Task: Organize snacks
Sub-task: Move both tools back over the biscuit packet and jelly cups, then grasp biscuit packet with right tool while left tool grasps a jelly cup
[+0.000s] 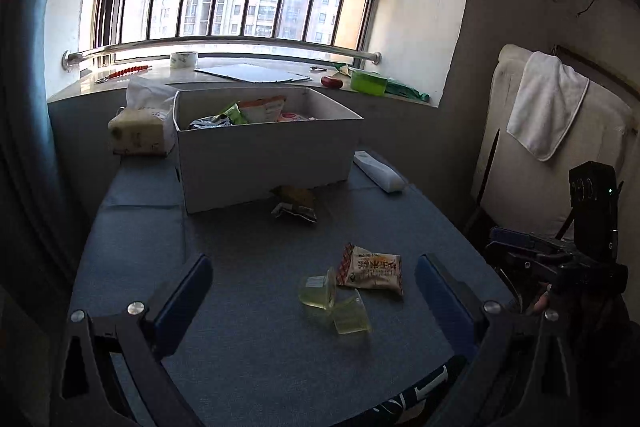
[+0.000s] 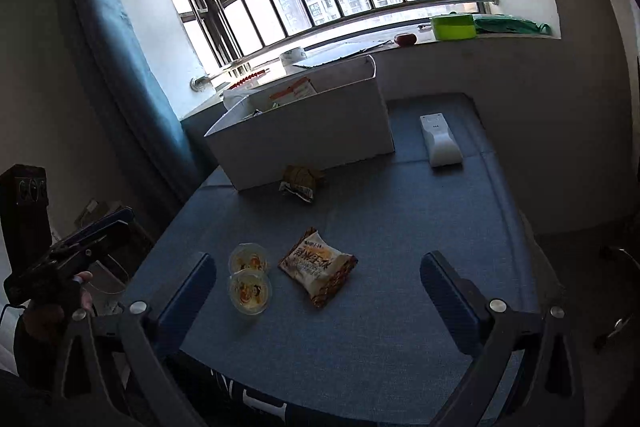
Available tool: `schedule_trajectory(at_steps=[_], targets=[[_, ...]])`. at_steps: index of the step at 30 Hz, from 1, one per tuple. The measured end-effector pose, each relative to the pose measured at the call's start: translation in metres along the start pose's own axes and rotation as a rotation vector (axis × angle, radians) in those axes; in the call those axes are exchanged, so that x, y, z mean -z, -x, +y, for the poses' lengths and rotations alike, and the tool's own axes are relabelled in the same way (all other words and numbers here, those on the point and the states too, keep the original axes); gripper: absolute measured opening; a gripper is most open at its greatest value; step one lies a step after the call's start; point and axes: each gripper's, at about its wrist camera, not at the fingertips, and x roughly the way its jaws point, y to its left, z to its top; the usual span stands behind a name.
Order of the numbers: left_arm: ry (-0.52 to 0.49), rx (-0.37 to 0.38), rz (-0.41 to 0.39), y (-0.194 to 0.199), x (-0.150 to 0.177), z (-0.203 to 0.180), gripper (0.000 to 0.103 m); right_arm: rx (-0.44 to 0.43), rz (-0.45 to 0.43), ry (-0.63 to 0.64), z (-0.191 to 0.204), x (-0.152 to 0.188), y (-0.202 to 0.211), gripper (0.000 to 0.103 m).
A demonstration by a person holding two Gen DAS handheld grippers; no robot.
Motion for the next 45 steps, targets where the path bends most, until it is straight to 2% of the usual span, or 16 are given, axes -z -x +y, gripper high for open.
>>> schedule_trajectory(at_steps=[5,8,11,14,19,21,22,24,25,27,31,39,44,45], targets=[[0.003,-0.007,0.019,-0.006,0.004,0.002,0.103,0.056,0.030,0.103,0.010,0.003,-0.014,0.103],[0.004,0.001,0.038,-0.011,0.005,0.004,0.103,0.029,0.095,0.201,0.018,0.003,-0.037,0.103],[-0.011,0.011,0.059,-0.015,0.009,0.002,0.103,0.045,0.180,0.368,0.029,0.006,-0.066,0.103],[-0.039,0.010,0.098,-0.024,0.015,-0.001,0.103,0.035,0.228,0.527,0.038,0.012,-0.092,0.103],[-0.077,0.029,0.151,-0.036,0.026,-0.008,0.103,-0.044,0.296,0.596,0.039,0.010,-0.120,0.103],[-0.083,0.029,0.169,-0.040,0.028,-0.010,0.103,-0.073,0.345,0.586,0.035,0.009,-0.131,0.103],[-0.083,0.031,0.175,-0.042,0.029,-0.010,0.103,-0.075,0.358,0.583,0.034,0.009,-0.135,0.098],[-0.082,0.041,0.186,-0.045,0.031,-0.011,0.103,-0.103,0.365,0.561,0.031,0.008,-0.139,0.082],[-0.084,0.045,0.193,-0.047,0.032,-0.012,0.103,-0.086,0.342,0.555,0.029,0.006,-0.137,0.058],[-0.085,0.052,0.206,-0.051,0.033,-0.013,0.103,-0.085,0.347,0.517,0.025,0.003,-0.135,0.052],[-0.085,0.082,0.245,-0.062,0.036,-0.018,0.103,-0.101,0.335,0.472,0.020,0.004,-0.124,0.049],[-0.068,0.106,0.367,-0.105,0.042,-0.033,0.103,-0.078,0.172,0.284,0.010,-0.007,-0.060,0.049],[-0.026,0.105,0.396,-0.119,0.042,-0.030,0.102,-0.081,0.108,0.218,0.004,-0.001,-0.027,0.049],[-0.018,0.103,0.397,-0.120,0.042,-0.028,0.098,-0.089,0.107,0.205,0.003,0.001,-0.024,0.049]])
